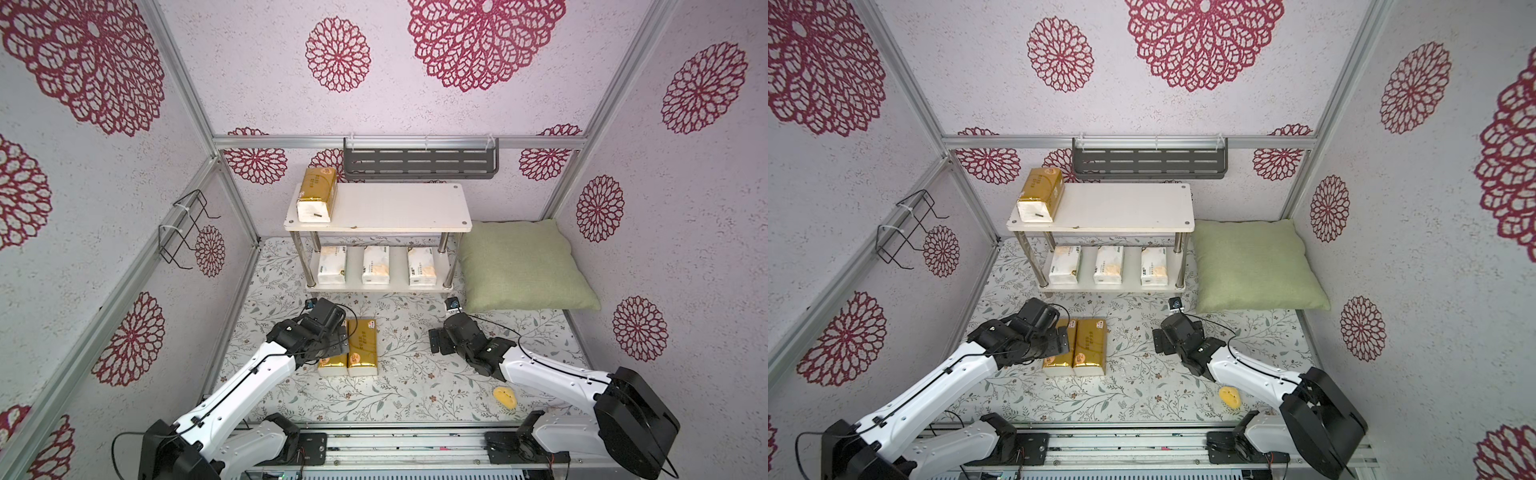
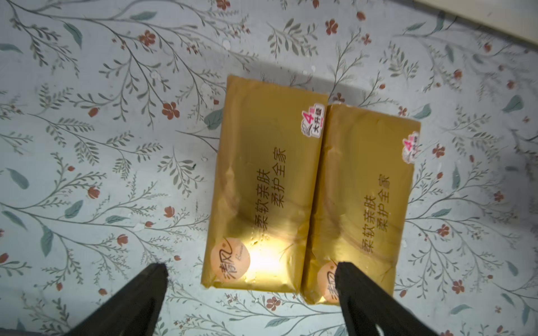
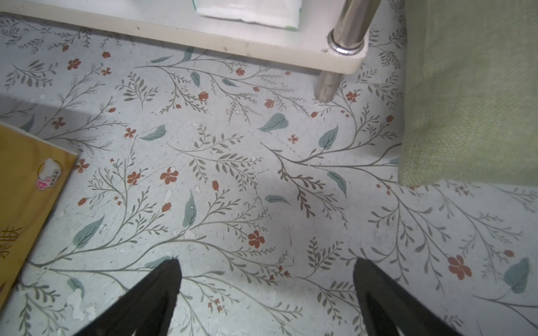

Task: Place the tissue boxes on the shelf by color
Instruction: Pick up the box of tissues from the center of the board.

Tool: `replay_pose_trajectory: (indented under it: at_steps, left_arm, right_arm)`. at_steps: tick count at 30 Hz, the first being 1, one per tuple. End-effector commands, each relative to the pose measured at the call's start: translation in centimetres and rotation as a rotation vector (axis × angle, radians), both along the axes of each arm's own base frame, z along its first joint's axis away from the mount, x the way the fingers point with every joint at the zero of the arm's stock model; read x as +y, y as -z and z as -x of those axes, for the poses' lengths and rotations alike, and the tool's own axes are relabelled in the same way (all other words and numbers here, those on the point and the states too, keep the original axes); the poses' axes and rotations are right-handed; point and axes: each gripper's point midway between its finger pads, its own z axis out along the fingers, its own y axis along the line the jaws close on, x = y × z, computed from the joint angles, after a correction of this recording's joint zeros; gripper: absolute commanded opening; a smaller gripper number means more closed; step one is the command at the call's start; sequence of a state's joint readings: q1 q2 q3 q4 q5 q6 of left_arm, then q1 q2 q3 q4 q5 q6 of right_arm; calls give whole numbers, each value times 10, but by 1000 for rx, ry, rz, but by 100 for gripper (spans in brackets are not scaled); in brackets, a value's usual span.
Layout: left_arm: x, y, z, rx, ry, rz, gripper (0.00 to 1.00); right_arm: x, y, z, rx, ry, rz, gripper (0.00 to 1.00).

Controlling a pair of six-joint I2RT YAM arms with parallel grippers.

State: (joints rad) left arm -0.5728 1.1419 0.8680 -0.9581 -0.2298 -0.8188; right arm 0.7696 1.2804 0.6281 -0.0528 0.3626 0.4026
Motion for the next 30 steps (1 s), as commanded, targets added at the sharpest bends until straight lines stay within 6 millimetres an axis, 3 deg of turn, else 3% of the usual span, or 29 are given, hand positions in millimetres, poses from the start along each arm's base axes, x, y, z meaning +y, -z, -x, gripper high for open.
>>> replay_pose_trajectory:
  at_steps: [1, 14, 20, 25, 30]
  left_arm:
    - [-16, 9, -4, -12, 1, 31, 97]
    - [-8, 43, 3, 39, 25, -78, 97]
    - [-1, 46, 4, 23, 12, -110, 97]
    - [-9, 57, 2, -20, 36, -74, 97]
    - [-13, 53, 0, -119, 69, -74, 98]
  right_arm:
    - [7, -10, -6, -31, -6, -22, 99]
    - [6, -6, -4, -25, -7, -26, 99]
    - [5, -7, -4, -28, -4, -26, 99]
    - [6, -7, -3, -24, -2, -31, 99]
    - [5, -7, -2, -20, 2, -28, 99]
